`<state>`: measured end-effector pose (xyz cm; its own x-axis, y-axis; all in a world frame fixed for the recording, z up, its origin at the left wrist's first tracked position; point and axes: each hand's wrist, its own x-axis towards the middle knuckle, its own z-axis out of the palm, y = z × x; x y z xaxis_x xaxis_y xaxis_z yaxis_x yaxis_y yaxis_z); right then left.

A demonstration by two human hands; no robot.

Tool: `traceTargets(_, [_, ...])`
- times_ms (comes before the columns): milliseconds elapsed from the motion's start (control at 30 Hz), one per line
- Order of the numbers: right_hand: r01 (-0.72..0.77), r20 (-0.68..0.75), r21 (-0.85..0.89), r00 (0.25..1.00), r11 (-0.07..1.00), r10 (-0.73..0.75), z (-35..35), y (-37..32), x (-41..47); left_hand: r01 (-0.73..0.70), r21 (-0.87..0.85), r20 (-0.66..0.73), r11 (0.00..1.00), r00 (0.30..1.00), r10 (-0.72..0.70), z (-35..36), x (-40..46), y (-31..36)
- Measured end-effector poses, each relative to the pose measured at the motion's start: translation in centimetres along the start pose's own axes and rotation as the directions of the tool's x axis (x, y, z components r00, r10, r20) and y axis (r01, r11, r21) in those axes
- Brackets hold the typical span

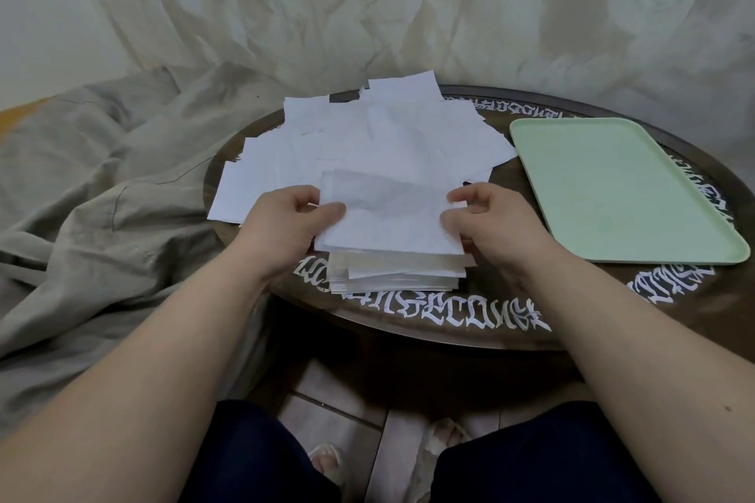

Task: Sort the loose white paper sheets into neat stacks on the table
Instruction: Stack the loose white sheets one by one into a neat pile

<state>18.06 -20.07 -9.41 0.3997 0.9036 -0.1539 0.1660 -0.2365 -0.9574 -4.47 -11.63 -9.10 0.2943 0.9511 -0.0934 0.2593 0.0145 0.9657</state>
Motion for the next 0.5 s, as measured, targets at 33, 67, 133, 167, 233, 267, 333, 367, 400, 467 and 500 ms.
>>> traceTargets(33, [-0.025, -0.011, 0.057, 1.000, 0.998, 0.026, 0.0, 0.1, 0.2, 0.007, -0.064, 0.023, 0.998, 1.000, -0.005, 0.3, 0.0, 0.1])
traceTargets(67, [-0.058, -0.007, 0.121, 0.998, 0.991, 0.059, -0.1, 0.2, 0.4, 0.020, -0.116, 0.034, 0.993, 0.999, -0.016, 0.6, 0.0, 0.1])
traceTargets(133, [-0.133, 0.036, 0.229, 0.991, 0.964, 0.128, -0.3, 0.3, 0.6, 0.060, -0.194, 0.042, 0.979, 0.998, -0.053, 1.4, 0.0, 0.3])
traceTargets(167, [-0.167, 0.068, 0.273, 0.986, 0.948, 0.154, -0.4, 0.3, 0.6, 0.075, -0.222, 0.048, 0.972, 0.997, -0.066, 1.7, 0.0, 0.4])
traceTargets(233, [-0.209, 0.121, 0.340, 0.977, 0.917, 0.178, -0.6, 0.3, 0.4, 0.096, -0.248, 0.056, 0.964, 0.995, -0.085, 2.2, -0.1, 0.4])
traceTargets(267, [-0.216, 0.131, 0.369, 0.975, 0.904, 0.179, -0.7, 0.3, 0.3, 0.106, -0.256, 0.055, 0.961, 0.994, -0.095, 2.3, -0.1, 0.4])
traceTargets(333, [-0.206, 0.129, 0.417, 0.978, 0.885, 0.167, -1.0, 0.1, 0.2, 0.123, -0.279, 0.060, 0.952, 0.992, -0.110, 2.4, -0.1, 0.3])
traceTargets(367, [-0.189, 0.113, 0.432, 0.981, 0.882, 0.154, -1.1, 0.0, 0.2, 0.128, -0.287, 0.066, 0.949, 0.991, -0.114, 2.4, -0.1, 0.3])
traceTargets(400, [-0.158, 0.086, 0.439, 0.987, 0.884, 0.134, -1.1, -0.1, 0.1, 0.129, -0.293, 0.072, 0.947, 0.991, -0.113, 2.5, -0.2, 0.4])
traceTargets(467, [-0.073, 0.005, 0.410, 0.997, 0.909, 0.078, -1.2, -0.2, 0.1, 0.144, -0.280, 0.081, 0.949, 0.989, -0.126, 2.6, -0.2, 0.4])
traceTargets(500, [-0.031, -0.031, 0.357, 0.998, 0.933, 0.045, -1.2, -0.1, 0.1, 0.154, -0.232, 0.079, 0.960, 0.987, -0.140, 2.6, 0.0, 0.2])
